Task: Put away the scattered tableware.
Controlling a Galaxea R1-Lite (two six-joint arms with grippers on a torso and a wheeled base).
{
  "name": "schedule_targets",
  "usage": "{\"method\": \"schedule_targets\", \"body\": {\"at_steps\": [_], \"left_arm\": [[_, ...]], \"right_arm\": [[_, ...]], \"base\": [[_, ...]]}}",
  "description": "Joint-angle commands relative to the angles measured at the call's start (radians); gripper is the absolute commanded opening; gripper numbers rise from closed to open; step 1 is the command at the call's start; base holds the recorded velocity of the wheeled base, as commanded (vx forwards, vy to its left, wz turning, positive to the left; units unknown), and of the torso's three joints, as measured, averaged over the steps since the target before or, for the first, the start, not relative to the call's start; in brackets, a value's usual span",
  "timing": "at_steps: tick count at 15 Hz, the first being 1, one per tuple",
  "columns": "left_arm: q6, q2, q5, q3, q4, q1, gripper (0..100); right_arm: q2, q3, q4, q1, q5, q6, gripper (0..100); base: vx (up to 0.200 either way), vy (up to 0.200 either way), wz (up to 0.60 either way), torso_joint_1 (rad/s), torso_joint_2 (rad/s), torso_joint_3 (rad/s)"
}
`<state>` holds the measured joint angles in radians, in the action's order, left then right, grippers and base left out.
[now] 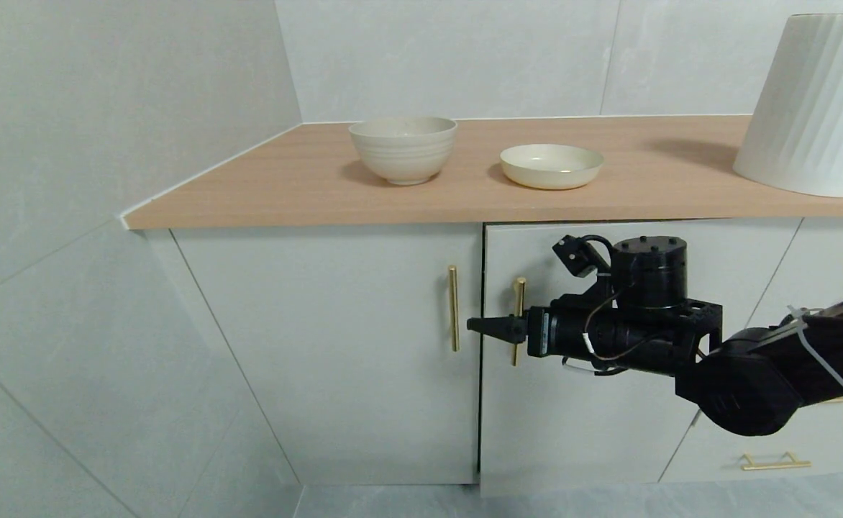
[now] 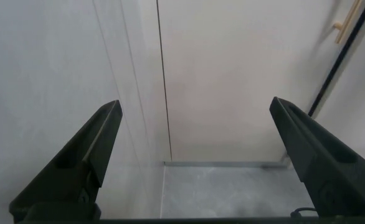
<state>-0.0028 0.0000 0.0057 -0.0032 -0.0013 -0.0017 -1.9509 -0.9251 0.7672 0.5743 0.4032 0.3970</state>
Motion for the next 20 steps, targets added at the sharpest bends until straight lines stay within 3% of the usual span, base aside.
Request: {"method": "schedule_targets", "body": {"at_steps": [1,10,13,14,15,17,18,19,20], "left_arm": [[0.0,0.0,0.0,0.0,0.0,0.0,100],[0.003,0.0,-0.003,0.0,0.001,0.0,100],[0.046,0.0,-0.004,-0.003,-0.019,0.0,100],[0.067,0.0,-0.018,-0.055,-0.055,0.0,100],[0.072,0.094,-0.121,-0.184,0.02,-0.004,100],[0.073,0.319,-0.299,-0.31,0.089,-0.004,100],[0.075,0.396,-0.343,-0.336,0.087,-0.004,100],[0.093,0.607,-0.414,-0.408,0.08,-0.004,100],[0.095,0.753,-0.423,-0.46,0.041,-0.021,100]], "right_arm": [[0.059,0.055,0.021,0.007,0.017,0.0,100],[0.296,0.265,0.027,0.024,0.198,0.008,100],[0.334,0.318,0.027,0.024,0.272,0.008,100],[0.348,0.333,0.027,0.024,0.282,0.008,100],[0.377,0.354,0.027,0.024,0.284,0.006,100],[0.406,0.397,0.027,0.024,0.284,0.006,100],[0.411,0.407,0.027,0.024,0.284,0.006,100],[0.423,0.431,0.027,0.022,0.284,0.005,100],[0.431,0.442,0.027,0.022,0.282,0.005,100]], "base": [[0.0,0.0,0.0,0.0,0.0,0.0],[0.0,0.0,0.0,0.0,0.0,0.0],[0.0,0.0,0.0,0.0,0.0,0.0],[0.0,0.0,0.0,0.0,0.0,0.0],[0.0,0.0,0.0,0.0,0.0,0.0],[0.0,0.0,0.0,0.0,0.0,0.0],[0.0,0.0,0.0,0.0,0.0,0.0],[0.0,0.0,0.0,0.0,0.0,0.0],[0.0,0.0,0.0,0.0,0.0,0.0]]}}
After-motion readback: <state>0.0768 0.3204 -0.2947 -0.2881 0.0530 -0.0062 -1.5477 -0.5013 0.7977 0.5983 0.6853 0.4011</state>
